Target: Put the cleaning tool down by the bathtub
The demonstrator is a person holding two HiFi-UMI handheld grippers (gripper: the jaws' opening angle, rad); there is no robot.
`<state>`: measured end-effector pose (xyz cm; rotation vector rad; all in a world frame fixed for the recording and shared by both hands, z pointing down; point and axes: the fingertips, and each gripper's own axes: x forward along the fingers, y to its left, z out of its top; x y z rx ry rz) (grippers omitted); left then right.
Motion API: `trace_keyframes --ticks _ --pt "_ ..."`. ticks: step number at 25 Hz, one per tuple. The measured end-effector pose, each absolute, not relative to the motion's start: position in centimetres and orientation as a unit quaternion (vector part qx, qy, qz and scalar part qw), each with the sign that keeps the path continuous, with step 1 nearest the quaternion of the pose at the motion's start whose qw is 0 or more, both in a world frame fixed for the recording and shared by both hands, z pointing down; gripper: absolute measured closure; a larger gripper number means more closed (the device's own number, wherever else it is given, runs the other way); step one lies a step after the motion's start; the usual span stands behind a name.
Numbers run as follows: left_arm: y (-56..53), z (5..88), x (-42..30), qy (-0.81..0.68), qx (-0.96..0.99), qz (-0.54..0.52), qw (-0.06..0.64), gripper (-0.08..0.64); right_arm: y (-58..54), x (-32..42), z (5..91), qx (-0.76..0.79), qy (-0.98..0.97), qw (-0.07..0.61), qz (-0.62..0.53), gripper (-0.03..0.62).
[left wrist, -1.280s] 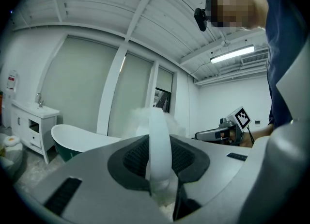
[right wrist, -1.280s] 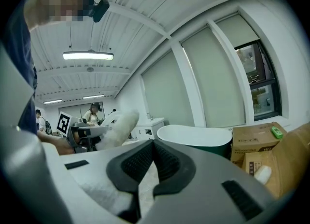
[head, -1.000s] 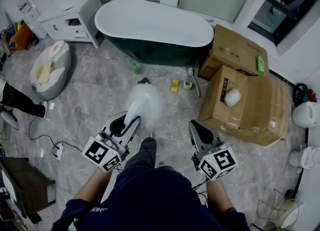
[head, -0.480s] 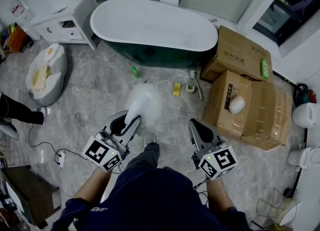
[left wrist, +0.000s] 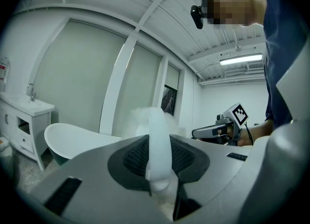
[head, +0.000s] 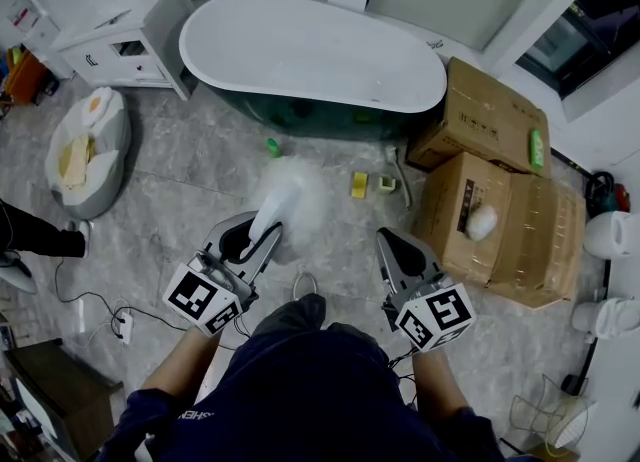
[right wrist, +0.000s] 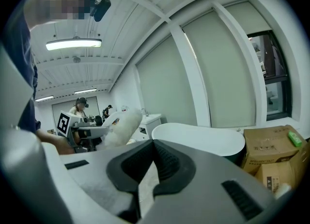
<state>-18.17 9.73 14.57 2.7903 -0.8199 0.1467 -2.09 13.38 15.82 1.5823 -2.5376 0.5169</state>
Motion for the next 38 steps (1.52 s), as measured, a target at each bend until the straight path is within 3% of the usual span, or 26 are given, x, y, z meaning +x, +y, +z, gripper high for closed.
trace_keyframes --ticks 17,38 --pt "5.6 14.2 -19.6 -0.272 0.955 0.035 0.112 0.454 9.4 -2.9 14.9 0.539 -0.825 0.057 0.158 0.588" --pt "-1.7 15.3 -13.8 -0.302 0.945 0.054 0.117 0.454 0.7 2.9 16.9 0.511 -0.839 0.046 0.178 0.588"
